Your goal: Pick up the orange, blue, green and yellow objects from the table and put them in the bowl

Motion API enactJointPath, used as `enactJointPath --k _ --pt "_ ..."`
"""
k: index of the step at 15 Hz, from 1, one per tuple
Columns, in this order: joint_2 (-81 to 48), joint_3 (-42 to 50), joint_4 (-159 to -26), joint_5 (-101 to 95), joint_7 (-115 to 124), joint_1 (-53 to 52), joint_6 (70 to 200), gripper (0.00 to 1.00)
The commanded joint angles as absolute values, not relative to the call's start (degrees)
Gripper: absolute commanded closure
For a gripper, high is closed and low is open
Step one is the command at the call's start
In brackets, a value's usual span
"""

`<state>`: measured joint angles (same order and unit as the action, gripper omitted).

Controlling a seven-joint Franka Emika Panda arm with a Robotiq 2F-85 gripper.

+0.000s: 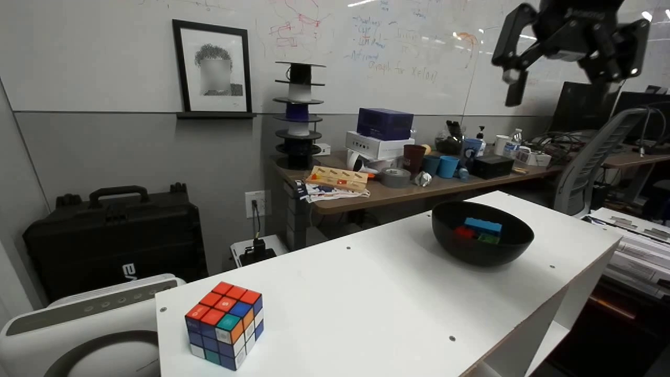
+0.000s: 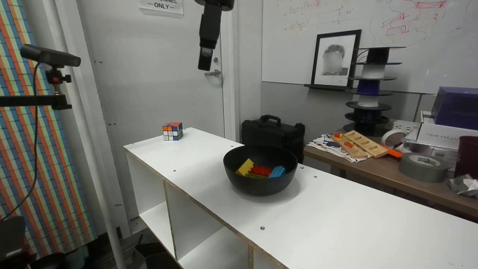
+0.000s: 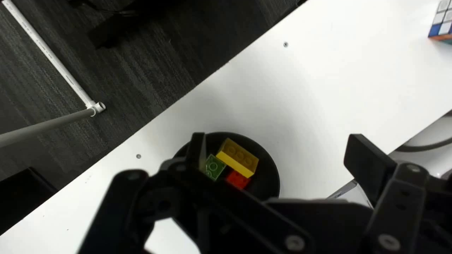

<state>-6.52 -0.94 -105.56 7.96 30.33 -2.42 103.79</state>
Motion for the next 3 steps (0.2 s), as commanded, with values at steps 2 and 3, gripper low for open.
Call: enactJointPath --k 2,3 --pt "-2.7 -1.1 -107.6 8.1 28.6 -2.3 102.2 0.0" --pt "-2.3 -1.1 -107.8 8.1 28.6 -2.3 102.2 0.0"
